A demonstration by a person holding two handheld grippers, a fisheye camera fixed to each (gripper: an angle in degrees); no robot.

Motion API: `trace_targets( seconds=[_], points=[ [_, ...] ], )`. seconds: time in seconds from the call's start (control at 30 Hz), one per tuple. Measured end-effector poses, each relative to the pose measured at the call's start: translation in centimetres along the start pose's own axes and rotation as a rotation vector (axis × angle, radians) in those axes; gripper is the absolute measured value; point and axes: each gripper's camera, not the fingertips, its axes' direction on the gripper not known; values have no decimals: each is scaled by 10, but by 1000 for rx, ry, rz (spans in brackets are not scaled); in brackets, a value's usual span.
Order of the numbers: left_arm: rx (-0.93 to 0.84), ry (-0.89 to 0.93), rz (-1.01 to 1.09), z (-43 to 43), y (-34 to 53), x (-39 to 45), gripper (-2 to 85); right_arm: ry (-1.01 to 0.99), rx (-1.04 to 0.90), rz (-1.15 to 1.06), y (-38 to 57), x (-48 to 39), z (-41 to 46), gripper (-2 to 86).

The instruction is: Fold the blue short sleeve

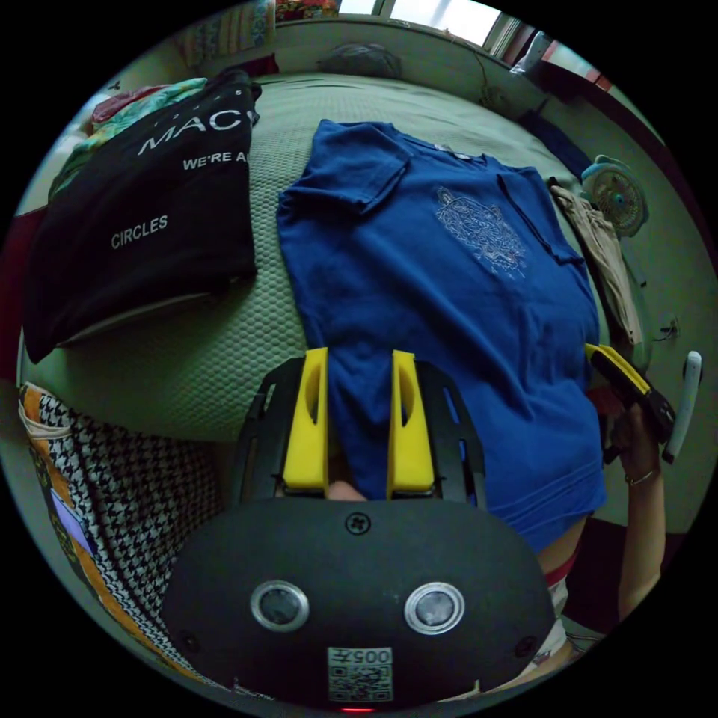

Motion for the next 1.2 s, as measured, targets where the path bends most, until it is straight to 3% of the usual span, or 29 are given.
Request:
trace_targets(
  seconds=[0.07, 0.27, 0.43, 0.63, 0.83, 1.07, 1.2],
  points=[
    [-2, 0, 3, -5, 3, 1, 97, -9, 27, -6, 11, 1, -9, 0],
    [-50, 85, 70, -25, 0, -5, 17, -50, 75, -26, 23, 18, -33, -15],
    [111, 77, 81, -77, -12, -12, 9, -91, 176, 6, -1, 37, -66, -16],
    [222, 19, 78, -111, -59, -20, 15, -7, 271, -33, -62, 33, -77, -15],
    [207, 22, -16, -102, -67, -36, 75, 33, 150, -4, -82, 32, -54, 10],
    [152, 63, -4, -105, -8, -56, 97, -148, 90, -31, -10, 60, -65, 36],
    [41, 20, -18, -90, 22, -57, 97, -118, 8, -56, 25, 55, -58, 36]
  ],
)
